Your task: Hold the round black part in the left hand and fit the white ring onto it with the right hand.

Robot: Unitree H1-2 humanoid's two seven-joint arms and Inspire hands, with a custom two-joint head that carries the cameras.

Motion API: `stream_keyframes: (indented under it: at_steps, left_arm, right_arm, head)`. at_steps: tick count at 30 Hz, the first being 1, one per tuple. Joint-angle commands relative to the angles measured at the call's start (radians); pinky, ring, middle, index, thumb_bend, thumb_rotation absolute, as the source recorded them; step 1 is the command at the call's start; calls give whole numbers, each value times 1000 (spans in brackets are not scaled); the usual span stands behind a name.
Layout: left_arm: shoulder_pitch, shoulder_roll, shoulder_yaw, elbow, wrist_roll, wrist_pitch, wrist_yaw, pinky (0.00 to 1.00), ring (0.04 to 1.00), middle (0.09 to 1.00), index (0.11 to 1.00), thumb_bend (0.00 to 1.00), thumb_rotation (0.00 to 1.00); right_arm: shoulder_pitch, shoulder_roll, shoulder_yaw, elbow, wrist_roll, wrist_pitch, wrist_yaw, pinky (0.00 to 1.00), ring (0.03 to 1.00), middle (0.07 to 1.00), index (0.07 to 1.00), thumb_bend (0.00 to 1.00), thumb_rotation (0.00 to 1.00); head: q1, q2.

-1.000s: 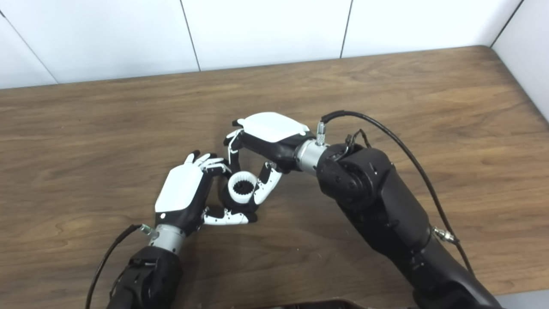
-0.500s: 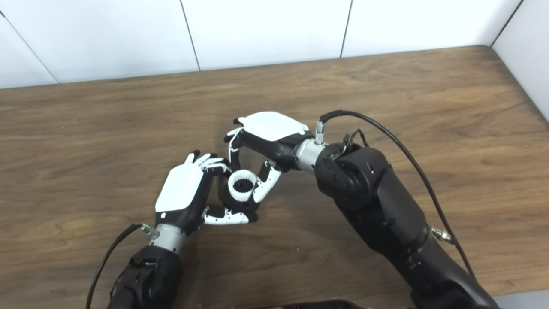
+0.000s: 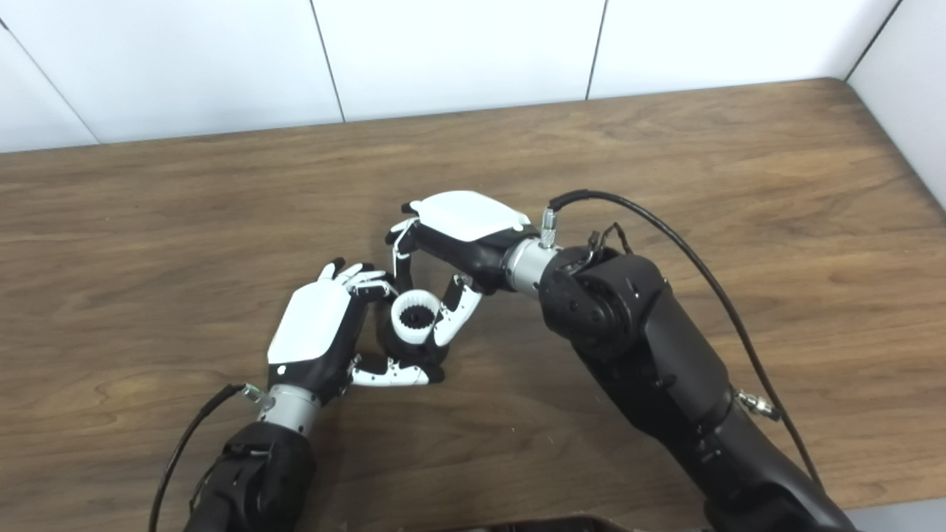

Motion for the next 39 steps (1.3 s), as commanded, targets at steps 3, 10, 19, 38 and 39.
stream_keyframes:
  at_steps: [3, 10, 19, 38, 39]
  left_arm:
    - [-1, -6, -14, -6, 3, 1, -28, 1000, 907, 807, 482, 525, 55]
    - [-6, -7, -16, -8, 8, 6, -34, 1000, 904, 807, 482, 525, 56]
    - [-8, -11, -20, -3, 6, 3, -24, 1000, 904, 805, 482, 525, 56]
    - [-8, -4, -14, -10, 8, 6, -27, 1000, 902, 800, 482, 525, 55]
    - [-8, -3, -15, -11, 8, 6, -27, 1000, 903, 801, 482, 525, 55]
  right_arm:
    - [-30, 14, -4, -5, 0, -26, -34, 960, 996, 875, 485, 523, 133]
    - [-29, 14, -8, -1, 4, -31, -38, 954, 992, 870, 485, 523, 133]
    - [-28, 10, -9, 2, 3, -30, -36, 959, 995, 872, 485, 524, 134]
    - [-39, -14, -26, 14, 18, -36, -30, 949, 996, 860, 485, 523, 132]
    - [-38, -14, -26, 15, 19, -36, -30, 950, 997, 861, 485, 523, 131]
  head:
    - [5, 2]
    - [2, 4]
    - [7, 3]
    - [-1, 6]
    - [-1, 6]
